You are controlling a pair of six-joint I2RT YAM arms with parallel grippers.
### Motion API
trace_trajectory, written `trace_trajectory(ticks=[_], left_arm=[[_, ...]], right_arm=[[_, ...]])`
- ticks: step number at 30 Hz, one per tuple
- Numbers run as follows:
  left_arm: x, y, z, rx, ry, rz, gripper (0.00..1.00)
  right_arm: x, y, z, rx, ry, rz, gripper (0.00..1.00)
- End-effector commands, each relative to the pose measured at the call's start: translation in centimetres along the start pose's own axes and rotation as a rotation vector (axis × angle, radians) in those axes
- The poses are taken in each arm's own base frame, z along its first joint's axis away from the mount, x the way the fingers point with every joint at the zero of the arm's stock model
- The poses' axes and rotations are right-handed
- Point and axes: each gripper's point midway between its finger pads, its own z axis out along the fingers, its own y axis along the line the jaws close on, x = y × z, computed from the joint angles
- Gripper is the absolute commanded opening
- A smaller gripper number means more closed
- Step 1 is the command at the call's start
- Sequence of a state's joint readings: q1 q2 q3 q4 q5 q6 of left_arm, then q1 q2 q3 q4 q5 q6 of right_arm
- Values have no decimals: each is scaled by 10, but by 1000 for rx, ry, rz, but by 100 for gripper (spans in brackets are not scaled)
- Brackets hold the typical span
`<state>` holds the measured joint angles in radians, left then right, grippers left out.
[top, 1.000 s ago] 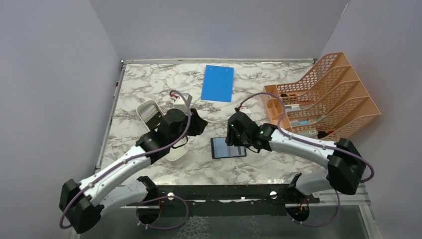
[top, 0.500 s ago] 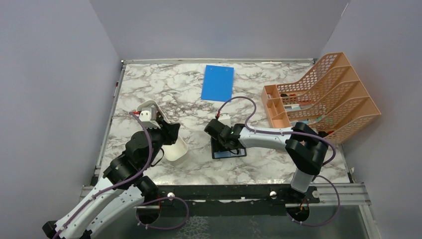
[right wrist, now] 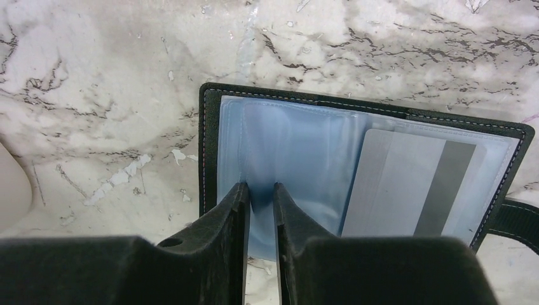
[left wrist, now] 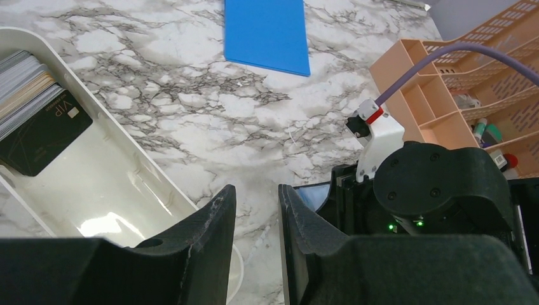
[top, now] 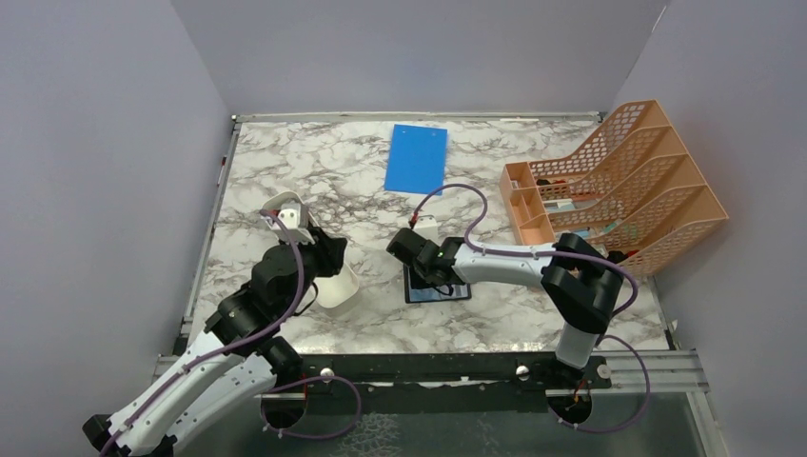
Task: Put the credit cards into the card holder
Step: Turn over the card slot in the card holder.
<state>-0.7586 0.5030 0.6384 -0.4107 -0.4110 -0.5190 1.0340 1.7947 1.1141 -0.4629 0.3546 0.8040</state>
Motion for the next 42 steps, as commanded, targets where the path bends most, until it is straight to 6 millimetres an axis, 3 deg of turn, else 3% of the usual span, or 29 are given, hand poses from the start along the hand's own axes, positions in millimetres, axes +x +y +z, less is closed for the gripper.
trace_trajectory(ticks=[1,6,11,15,18,24,29,42], left_arm=[[11,-2,5,4,41,-1,34],[25,-6,15,10,92,-3,34],[55,-15,31,38,185,-33,34],[74,-23,40,64,250,-57,34],[78,-27,44,75,262,-65,34],[89,-27,50,72,291,-74,34],[100,-32,55,83,329,-80,33],[139,-54,82,148,475,-88,19]], right_arm=[[20,-17,11,49,33,-10,22],[13,-3,4,-55,2,15,20],[8,4,3,-141,-13,44,19],[8,4,5,-152,-9,47,27],[9,5,4,-172,-9,51,26],[4,4,0,-196,-33,56,9],[4,5,-3,-225,-35,69,12],[-6,4,-20,-439,-73,169,14]])
